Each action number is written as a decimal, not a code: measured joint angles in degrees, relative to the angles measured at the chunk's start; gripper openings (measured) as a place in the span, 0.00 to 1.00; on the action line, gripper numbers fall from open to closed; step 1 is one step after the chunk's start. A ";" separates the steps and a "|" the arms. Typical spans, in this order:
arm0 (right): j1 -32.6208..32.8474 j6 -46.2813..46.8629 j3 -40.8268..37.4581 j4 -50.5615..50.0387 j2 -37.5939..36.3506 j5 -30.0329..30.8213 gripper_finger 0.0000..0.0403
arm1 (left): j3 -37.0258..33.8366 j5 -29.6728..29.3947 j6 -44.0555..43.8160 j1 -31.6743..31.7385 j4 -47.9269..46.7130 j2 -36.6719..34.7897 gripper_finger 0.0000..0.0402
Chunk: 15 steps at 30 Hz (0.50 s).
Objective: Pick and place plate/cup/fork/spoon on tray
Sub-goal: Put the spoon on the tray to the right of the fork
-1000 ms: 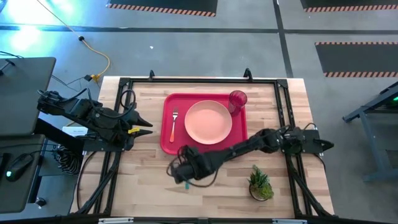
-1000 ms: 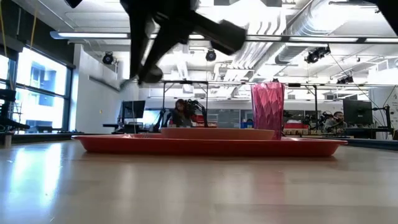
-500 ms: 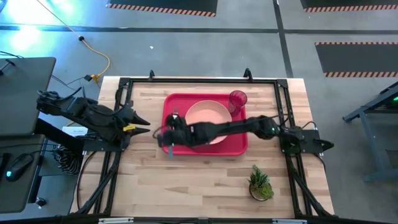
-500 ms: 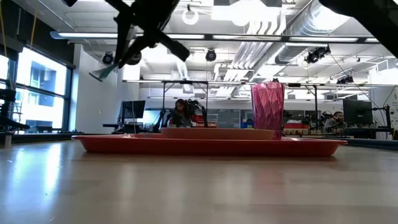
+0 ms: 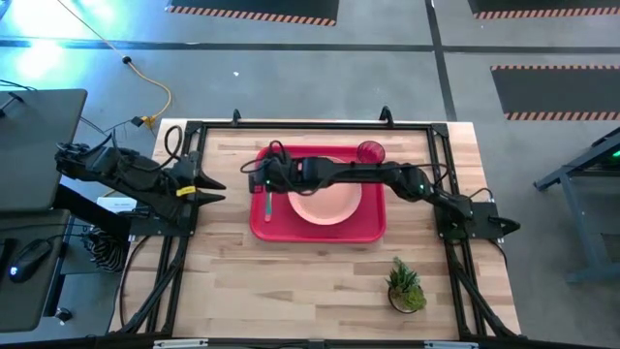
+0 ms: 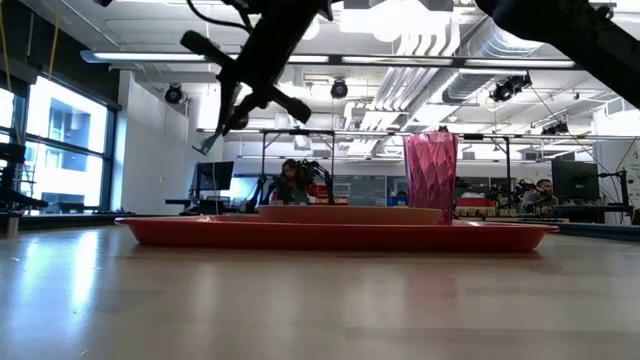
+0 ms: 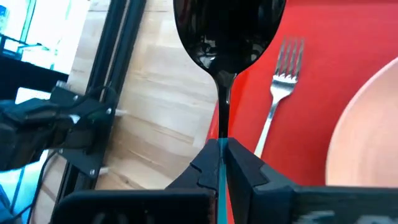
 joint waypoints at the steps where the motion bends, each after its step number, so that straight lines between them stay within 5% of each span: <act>1: -0.31 0.43 0.00 -0.27 0.00 -0.49 0.00 | 0.00 -0.02 0.00 0.00 -0.24 -0.13 0.29; 15: -0.25 6.08 0.06 -3.47 1.73 -1.79 0.00 | 0.00 -2.02 -0.01 0.00 -3.12 -0.19 0.29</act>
